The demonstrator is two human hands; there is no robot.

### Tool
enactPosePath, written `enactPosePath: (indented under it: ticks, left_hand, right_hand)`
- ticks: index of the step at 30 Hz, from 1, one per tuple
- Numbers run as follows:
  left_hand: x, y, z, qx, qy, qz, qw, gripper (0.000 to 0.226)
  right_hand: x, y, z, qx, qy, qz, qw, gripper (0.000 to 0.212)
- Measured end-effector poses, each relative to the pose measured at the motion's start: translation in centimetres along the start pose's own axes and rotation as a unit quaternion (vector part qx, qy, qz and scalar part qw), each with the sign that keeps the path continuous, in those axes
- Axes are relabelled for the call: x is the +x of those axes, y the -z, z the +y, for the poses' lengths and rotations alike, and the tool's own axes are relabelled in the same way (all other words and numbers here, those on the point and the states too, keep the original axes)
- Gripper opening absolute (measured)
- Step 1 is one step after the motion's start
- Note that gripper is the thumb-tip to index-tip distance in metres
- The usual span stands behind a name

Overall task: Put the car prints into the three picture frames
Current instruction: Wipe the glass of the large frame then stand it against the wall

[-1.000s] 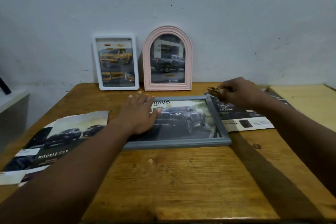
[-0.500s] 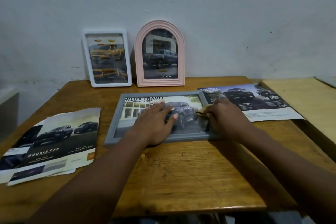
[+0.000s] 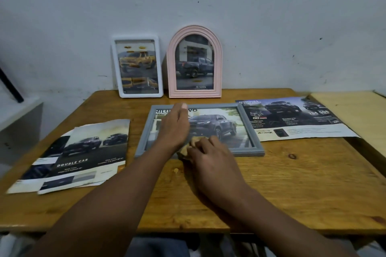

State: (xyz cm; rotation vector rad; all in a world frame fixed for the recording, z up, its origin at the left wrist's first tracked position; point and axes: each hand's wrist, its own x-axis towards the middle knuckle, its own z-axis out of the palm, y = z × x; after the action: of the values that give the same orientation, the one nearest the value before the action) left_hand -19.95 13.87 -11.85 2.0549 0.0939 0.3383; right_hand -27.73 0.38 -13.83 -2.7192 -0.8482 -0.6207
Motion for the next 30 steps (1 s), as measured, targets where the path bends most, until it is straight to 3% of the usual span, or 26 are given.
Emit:
enactPosePath:
  ticks: [6,10,12,15,17,20,24,30]
  left_hand:
    - [1.4,6.7,-1.0,0.081,0.014,-0.002,0.997,0.039]
    - [-1.0,9.2,-3.5,0.160,-0.028,0.003,0.987,0.036]
    - [-2.7,9.8,-4.6,0.174,-0.063,0.012,0.983,0.036]
    - [-4.7,9.8,-5.6,0.254,-0.159,-0.014,0.954,0.046]
    - [-5.5,9.3,-5.9,0.309,-0.226,-0.052,0.922,0.048]
    - [-5.6,9.1,-6.0,0.337,-0.271,-0.076,0.898,0.042]
    - [-5.3,10.9,-6.1,0.395,-0.252,-0.066,0.881,0.038]
    - [-5.2,12.0,-5.9,0.482,-0.170,-0.034,0.859,0.045]
  right_hand:
    - [3.4,-1.6,-3.0,0.050,0.044,-0.031,0.997,0.031]
    - [5.0,-1.9,-3.6,0.117,0.068,-0.083,0.987,0.036]
    - [5.3,-1.0,-2.0,0.199,0.039,-0.113,0.973,0.041]
    - [5.9,-0.3,2.5,0.271,-0.086,-0.071,0.956,0.038]
    - [6.1,-0.8,5.0,0.197,-0.153,-0.043,0.967,0.040]
    - [5.4,-1.8,5.8,0.082,-0.163,-0.104,0.978,0.052]
    - [4.8,-1.8,5.0,0.027,-0.095,-0.161,0.982,0.055]
    - [4.6,-1.6,4.9,0.002,-0.078,-0.161,0.984,0.054]
